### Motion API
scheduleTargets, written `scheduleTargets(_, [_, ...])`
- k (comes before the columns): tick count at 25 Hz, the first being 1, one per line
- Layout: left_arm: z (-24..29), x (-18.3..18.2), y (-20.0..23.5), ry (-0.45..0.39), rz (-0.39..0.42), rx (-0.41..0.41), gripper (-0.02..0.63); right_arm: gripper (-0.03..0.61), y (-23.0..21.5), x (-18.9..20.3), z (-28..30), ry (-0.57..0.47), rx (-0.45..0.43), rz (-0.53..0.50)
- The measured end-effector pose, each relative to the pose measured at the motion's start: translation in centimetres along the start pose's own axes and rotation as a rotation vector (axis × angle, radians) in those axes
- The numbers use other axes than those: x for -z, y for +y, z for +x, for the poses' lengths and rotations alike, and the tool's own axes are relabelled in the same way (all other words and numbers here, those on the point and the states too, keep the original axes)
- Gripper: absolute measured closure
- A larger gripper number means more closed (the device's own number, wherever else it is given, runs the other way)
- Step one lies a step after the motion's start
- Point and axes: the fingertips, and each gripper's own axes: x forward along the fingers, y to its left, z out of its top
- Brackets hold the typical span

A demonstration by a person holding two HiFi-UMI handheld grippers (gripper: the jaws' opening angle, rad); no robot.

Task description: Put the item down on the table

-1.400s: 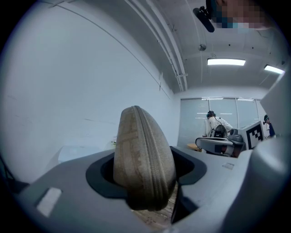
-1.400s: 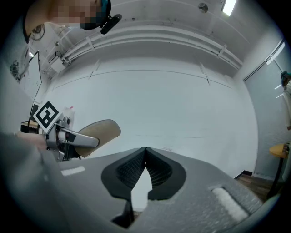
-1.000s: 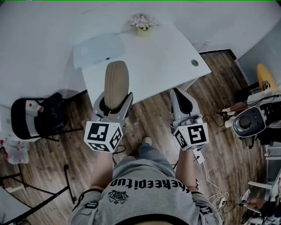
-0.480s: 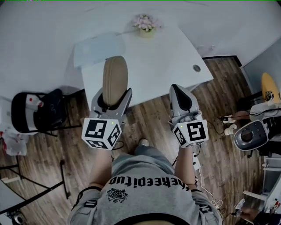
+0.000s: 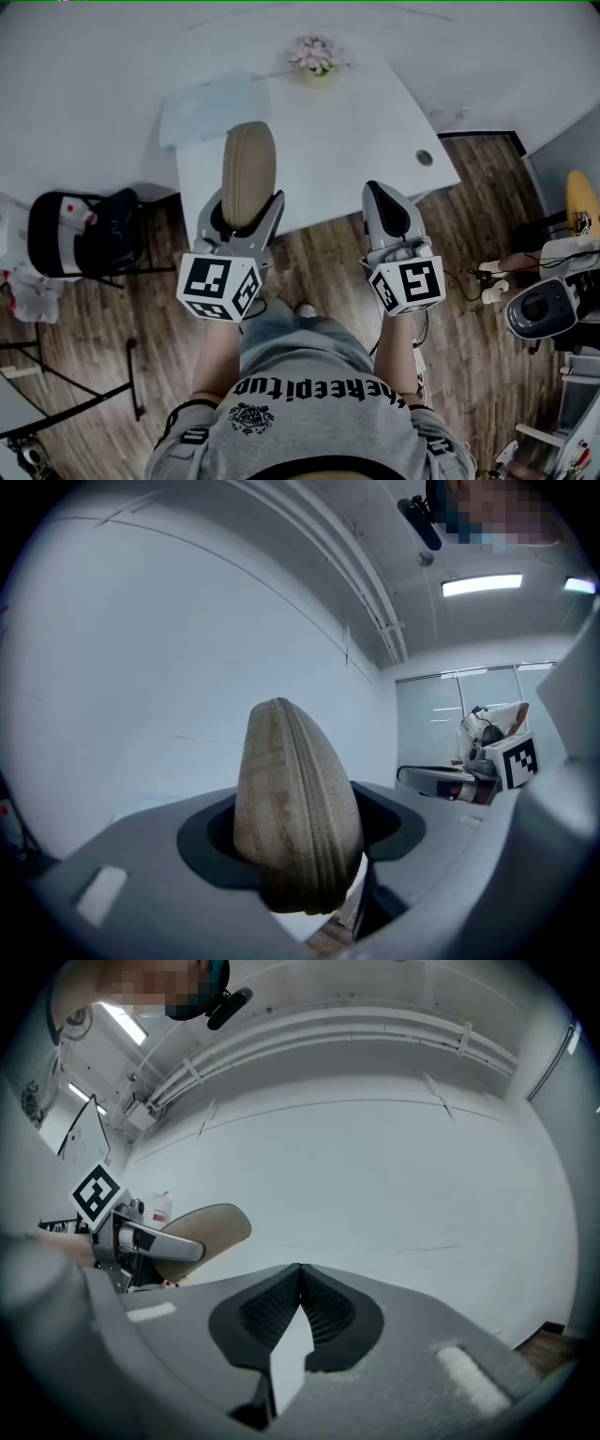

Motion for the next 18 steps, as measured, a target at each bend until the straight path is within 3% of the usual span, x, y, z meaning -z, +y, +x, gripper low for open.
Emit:
scheduleTargets(7, [1.3,0.6,1.2,0.027,0.008,-0.009,0.313,0.581,-0.8,0.5,1.9,0.010,0.000,0.016])
scheduleTargets(18, [6.0,0.0,4.3,0.041,0.013,0.046,0.313,0.581,-2.0,0.7,6.6,0.025,0.033,0.013])
